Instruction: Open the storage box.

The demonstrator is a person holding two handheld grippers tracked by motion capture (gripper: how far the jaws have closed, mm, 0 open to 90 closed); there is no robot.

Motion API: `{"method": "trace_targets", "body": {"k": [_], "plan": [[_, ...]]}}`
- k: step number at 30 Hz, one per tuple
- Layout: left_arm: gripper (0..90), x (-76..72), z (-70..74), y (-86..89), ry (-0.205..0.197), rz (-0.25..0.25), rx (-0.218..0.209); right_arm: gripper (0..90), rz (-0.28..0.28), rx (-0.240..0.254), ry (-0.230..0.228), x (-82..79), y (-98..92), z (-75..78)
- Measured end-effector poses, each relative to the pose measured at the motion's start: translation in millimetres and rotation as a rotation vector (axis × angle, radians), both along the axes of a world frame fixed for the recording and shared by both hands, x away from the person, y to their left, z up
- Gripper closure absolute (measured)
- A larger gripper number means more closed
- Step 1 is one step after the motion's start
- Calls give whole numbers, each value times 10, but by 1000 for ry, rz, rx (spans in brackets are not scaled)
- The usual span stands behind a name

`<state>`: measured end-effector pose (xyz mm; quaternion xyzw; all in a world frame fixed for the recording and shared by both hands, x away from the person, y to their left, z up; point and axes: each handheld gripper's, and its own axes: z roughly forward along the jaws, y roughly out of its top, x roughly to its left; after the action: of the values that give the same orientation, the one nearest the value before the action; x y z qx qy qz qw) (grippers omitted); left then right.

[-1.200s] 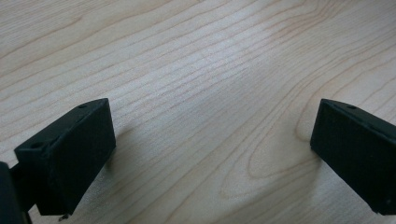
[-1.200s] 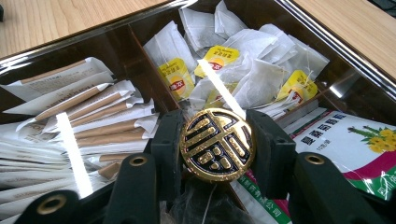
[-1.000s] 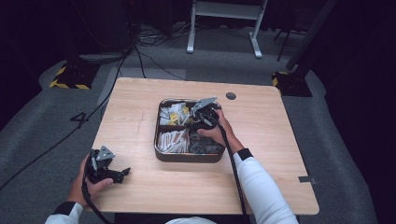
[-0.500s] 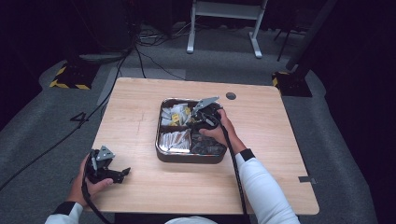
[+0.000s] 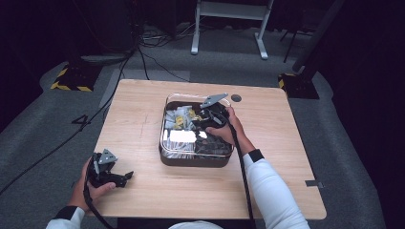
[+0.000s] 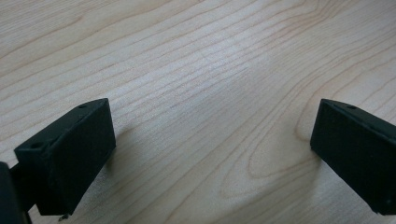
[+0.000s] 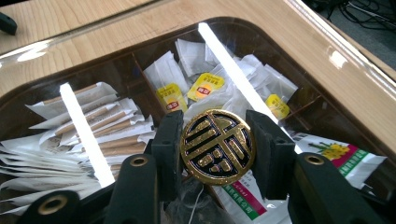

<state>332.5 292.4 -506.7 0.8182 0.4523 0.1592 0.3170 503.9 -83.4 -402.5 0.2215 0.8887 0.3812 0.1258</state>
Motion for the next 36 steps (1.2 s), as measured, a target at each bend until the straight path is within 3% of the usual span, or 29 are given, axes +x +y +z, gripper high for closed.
{"method": "trace_targets", "body": {"k": [14, 20, 36], "plan": [[2, 0, 0, 0, 0, 0, 0, 596, -24, 0, -15, 3, -128, 118], [2, 0, 0, 0, 0, 0, 0, 596, -34, 0, -29, -12, -246, 221], [2, 0, 0, 0, 0, 0, 0, 596, -66, -2, -46, -42, -529, 319]]}}
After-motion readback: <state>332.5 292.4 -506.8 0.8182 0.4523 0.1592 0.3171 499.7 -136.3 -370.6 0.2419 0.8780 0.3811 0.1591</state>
